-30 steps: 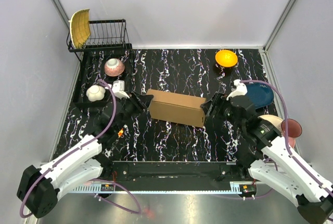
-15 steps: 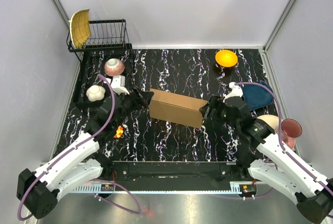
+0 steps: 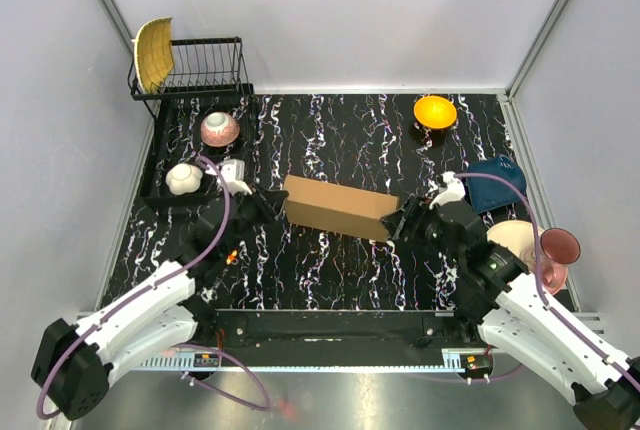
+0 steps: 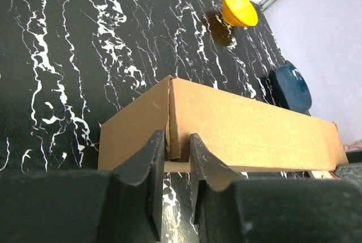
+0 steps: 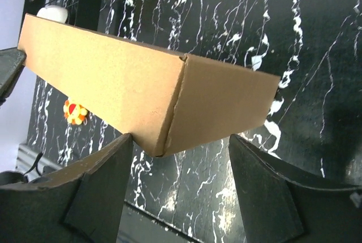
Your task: Fold the paper box
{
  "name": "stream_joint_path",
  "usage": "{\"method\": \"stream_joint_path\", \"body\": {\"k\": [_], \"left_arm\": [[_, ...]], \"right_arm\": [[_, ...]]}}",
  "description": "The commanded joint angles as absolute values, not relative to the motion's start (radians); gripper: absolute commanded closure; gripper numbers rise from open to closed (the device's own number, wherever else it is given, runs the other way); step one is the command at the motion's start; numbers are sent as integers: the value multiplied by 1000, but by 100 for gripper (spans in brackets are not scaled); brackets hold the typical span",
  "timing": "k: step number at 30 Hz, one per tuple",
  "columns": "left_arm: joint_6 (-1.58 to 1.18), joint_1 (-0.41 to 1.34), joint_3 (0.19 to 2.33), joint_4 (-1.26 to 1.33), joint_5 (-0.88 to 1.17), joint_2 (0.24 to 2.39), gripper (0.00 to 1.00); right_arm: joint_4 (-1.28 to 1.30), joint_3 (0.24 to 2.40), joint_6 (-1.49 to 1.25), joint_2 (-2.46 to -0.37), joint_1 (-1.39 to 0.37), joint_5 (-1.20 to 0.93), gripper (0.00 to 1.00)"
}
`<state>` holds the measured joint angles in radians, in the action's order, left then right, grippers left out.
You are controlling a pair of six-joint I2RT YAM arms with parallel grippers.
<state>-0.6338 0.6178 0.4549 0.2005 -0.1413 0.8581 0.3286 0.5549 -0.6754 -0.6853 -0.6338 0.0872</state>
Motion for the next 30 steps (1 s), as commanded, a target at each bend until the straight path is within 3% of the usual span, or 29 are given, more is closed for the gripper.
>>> {"method": "stream_joint_path", "body": {"k": [1,6,8,11,14,23,30], "left_arm": [[-661,715,373,106,-130,714,84],[-696,788,342,-122,-250,500,86],[-701,788,362,-225,-296,381,72],[-692,788,415,-307,-379,246,37],[-645,788,484,-334,-448,213,28],[-748,788,474,-350,-388,419,27],[-873,790,312,-181,-220,601,21]], "right_arm": [[474,500,-724,-629,-634,22,26],[570,508,-768,-476,-635,25,20],[586,526,-776,-450,-634,23,16],[594,575,-775,-393,-635,15,11],[598,626,-759,-345,-634,35,10],[695,608,-814,-461,-635,118,8],[528,474,-874,-630,-635,44,6]]}}
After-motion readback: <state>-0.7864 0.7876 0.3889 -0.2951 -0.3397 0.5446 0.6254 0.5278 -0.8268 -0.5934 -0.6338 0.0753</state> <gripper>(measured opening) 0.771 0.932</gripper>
